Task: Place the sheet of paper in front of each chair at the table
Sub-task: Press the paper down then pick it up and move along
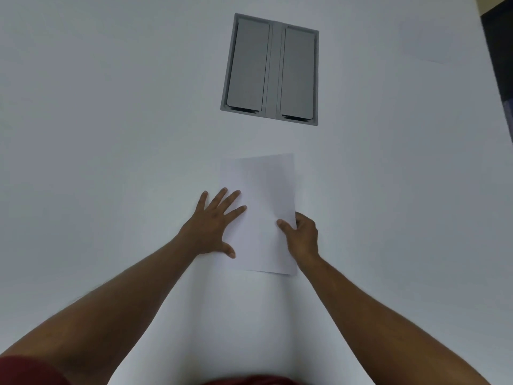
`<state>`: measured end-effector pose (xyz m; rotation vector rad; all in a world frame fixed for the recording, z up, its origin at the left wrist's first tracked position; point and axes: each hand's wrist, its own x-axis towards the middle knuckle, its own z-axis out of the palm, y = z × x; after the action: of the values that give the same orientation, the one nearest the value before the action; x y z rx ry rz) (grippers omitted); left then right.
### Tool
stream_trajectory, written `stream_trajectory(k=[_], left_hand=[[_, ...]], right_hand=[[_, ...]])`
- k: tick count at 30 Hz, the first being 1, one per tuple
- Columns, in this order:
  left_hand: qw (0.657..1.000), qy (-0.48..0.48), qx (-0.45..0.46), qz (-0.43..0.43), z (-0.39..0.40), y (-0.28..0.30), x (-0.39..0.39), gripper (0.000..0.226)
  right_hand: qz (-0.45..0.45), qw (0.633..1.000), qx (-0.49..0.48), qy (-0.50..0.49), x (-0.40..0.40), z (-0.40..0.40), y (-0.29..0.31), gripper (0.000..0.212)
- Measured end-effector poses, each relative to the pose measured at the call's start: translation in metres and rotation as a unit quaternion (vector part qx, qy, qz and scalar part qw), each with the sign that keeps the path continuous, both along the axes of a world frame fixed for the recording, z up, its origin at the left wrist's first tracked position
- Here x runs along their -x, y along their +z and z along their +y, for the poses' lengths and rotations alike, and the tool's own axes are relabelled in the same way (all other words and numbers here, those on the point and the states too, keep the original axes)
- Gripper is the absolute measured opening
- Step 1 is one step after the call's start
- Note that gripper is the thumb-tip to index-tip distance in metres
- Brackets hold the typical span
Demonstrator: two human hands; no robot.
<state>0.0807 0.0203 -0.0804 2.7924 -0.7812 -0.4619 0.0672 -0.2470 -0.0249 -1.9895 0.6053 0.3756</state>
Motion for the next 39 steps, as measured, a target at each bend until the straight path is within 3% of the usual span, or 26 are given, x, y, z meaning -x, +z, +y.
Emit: stream_trajectory(k=[2,4,6,9,12,14,19,23,26,30,33,39], left_hand=[[0.994,0.084,0.073,0.015,-0.003,0.01,0.004,0.129],[0.959,0.215,0.184,0.026,-0.007,0.024,0.006,0.108],[0.904,0.328,0.276,0.018,-0.011,0.042,0.003,0.081],[0.8,0.446,0.389,0.101,-0.019,0.065,-0.015,0.062],[0.686,0.475,0.497,0.237,-0.035,0.085,-0.038,0.059],[0.643,0.445,0.538,0.316,-0.052,0.1,-0.047,0.056],[0.637,0.368,0.569,0.367,-0.108,0.124,-0.038,0.052],[0.647,0.377,0.56,0.355,-0.16,0.14,-0.019,0.033],[0.657,0.387,0.548,0.342,-0.202,0.146,-0.001,0.034],[0.672,0.375,0.548,0.328,-0.264,0.148,0.035,0.023],[0.688,0.372,0.543,0.305,-0.318,0.151,0.076,0.018],[0.679,0.382,0.552,0.297,-0.412,0.162,0.15,0.01]], right_hand=[[-0.005,1.0,-0.007,-0.015,-0.002,-0.001,0.01,0.011],[-0.017,0.999,-0.02,-0.023,-0.004,-0.004,0.023,0.008],[-0.03,0.998,-0.041,-0.033,-0.002,-0.01,0.038,0.012],[-0.04,0.995,-0.077,-0.05,0.008,-0.022,0.059,0.017],[-0.045,0.989,-0.12,-0.077,0.029,-0.036,0.078,0.016],[-0.045,0.985,-0.138,-0.096,0.046,-0.048,0.092,0.02],[-0.049,0.983,-0.142,-0.11,0.095,-0.085,0.119,0.023],[-0.07,0.978,-0.14,-0.137,0.137,-0.118,0.129,0.026],[-0.067,0.974,-0.147,-0.161,0.178,-0.15,0.122,0.03],[-0.041,0.974,-0.138,-0.176,0.245,-0.204,0.103,0.062],[-0.04,0.967,-0.145,-0.208,0.294,-0.254,0.101,0.029],[-0.076,0.941,-0.15,-0.293,0.366,-0.338,0.117,0.019]])
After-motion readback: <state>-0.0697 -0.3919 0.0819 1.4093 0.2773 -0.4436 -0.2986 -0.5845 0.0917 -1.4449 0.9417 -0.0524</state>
